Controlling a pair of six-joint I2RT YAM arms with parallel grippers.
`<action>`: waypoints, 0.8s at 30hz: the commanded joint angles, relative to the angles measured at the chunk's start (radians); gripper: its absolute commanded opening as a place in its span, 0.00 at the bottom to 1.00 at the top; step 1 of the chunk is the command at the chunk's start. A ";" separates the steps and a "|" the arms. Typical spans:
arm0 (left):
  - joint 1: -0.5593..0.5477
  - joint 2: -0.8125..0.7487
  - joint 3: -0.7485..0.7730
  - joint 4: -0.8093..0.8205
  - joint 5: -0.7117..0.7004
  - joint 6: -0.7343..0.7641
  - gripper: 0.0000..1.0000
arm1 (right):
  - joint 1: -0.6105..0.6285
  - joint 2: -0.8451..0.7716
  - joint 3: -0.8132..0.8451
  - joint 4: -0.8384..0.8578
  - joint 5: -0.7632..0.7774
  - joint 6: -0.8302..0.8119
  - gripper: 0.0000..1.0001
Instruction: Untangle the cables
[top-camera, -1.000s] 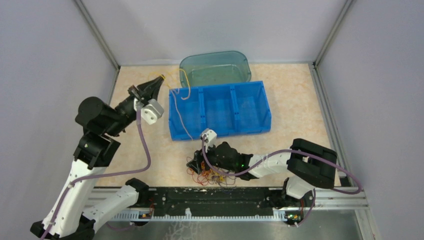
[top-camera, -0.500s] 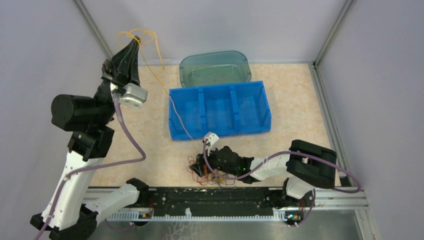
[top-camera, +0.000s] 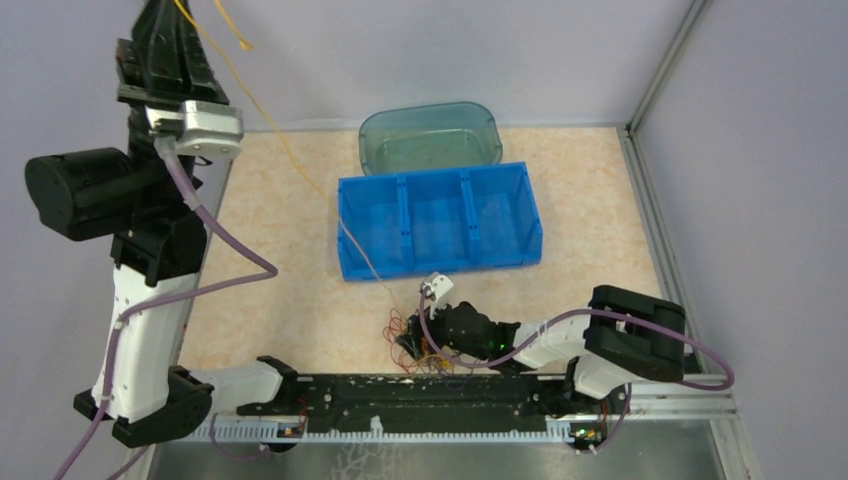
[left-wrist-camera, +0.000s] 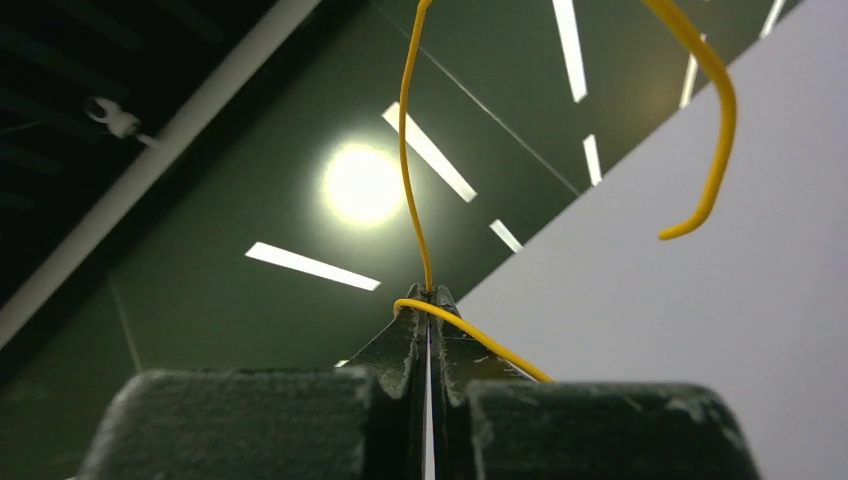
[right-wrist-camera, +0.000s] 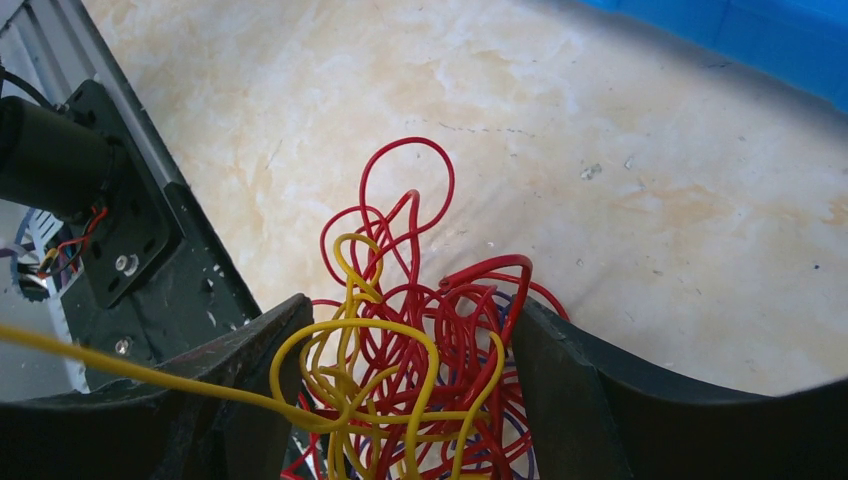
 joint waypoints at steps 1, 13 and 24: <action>-0.005 0.076 0.155 0.076 -0.048 0.104 0.00 | 0.015 -0.040 -0.042 0.027 0.046 0.021 0.72; -0.004 0.080 0.256 -0.122 -0.065 0.112 0.00 | 0.019 -0.304 -0.082 -0.149 0.130 0.004 0.85; -0.004 -0.053 -0.051 -0.562 0.011 -0.365 0.00 | 0.018 -0.417 0.204 -0.253 -0.108 -0.170 0.89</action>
